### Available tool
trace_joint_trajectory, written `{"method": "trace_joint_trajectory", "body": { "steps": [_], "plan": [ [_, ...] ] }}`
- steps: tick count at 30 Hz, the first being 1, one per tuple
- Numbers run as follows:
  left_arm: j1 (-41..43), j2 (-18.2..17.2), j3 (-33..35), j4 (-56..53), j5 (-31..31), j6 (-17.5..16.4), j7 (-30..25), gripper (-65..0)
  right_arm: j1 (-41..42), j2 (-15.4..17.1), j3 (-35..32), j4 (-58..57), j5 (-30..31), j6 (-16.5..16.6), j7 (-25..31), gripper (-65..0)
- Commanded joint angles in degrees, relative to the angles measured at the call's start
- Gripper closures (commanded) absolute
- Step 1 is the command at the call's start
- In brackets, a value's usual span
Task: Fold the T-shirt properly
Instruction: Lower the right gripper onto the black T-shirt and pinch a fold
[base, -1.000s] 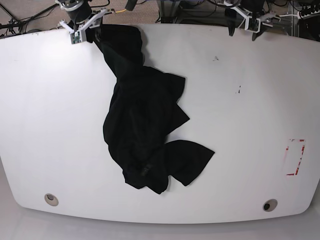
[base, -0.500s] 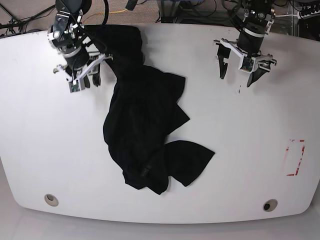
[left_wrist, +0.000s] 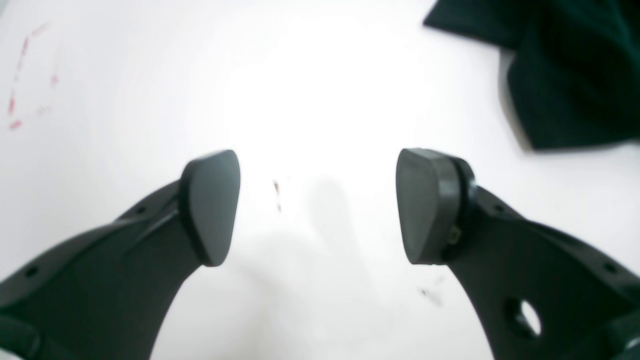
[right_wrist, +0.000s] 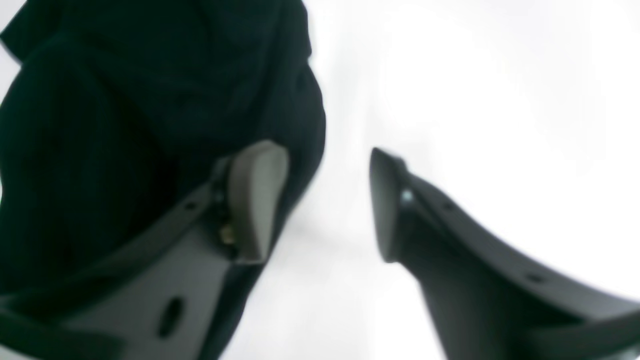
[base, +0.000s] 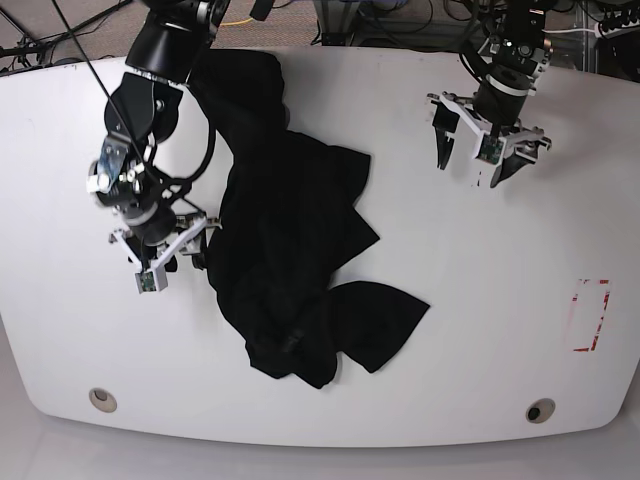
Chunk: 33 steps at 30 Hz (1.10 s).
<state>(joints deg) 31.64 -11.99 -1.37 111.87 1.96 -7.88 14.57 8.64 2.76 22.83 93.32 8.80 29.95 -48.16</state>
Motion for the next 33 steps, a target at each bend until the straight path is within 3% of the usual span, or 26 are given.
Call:
{"method": "trace_joint_trajectory", "body": {
  "steps": [1,5,14,19,26,29,33],
  "plan": [
    [0.85,-0.28,-0.35,1.22,-0.07,0.28,-1.16,-45.3,4.23,1.50,-1.69,-5.01,0.57,-0.11,1.61,-34.2],
    [2.25,-0.01,-2.02,1.31,-0.07,0.28,-1.16,-45.3,10.65,4.05,-6.26,-14.94,0.83,-0.11,4.34,-34.1],
    [4.36,0.16,-3.60,1.40,-0.07,0.28,-1.25,-45.1,22.78,4.58,-14.61,-37.27,0.57,-0.11,15.85,-34.2],
    [4.80,0.43,-5.01,1.40,-0.07,0.28,-1.25,-45.1,26.92,4.58,-19.01,-46.24,0.57,-0.11,20.78,-34.2],
    [4.80,3.86,-8.00,1.40,-0.07,0.28,-1.25,-45.1,28.32,4.40,-21.73,-52.57,0.48,-0.11,25.96,-34.1],
    [4.80,3.94,-8.08,1.40,0.02,0.28,-1.16,-45.1,28.06,4.22,-21.82,-52.57,0.48,-0.11,26.32,-26.8],
    [4.80,3.94,-8.08,1.40,0.02,0.28,-1.16,-45.1,27.88,4.22,-21.82,-52.57,0.48,-0.11,26.05,-4.0]
  ]
}}
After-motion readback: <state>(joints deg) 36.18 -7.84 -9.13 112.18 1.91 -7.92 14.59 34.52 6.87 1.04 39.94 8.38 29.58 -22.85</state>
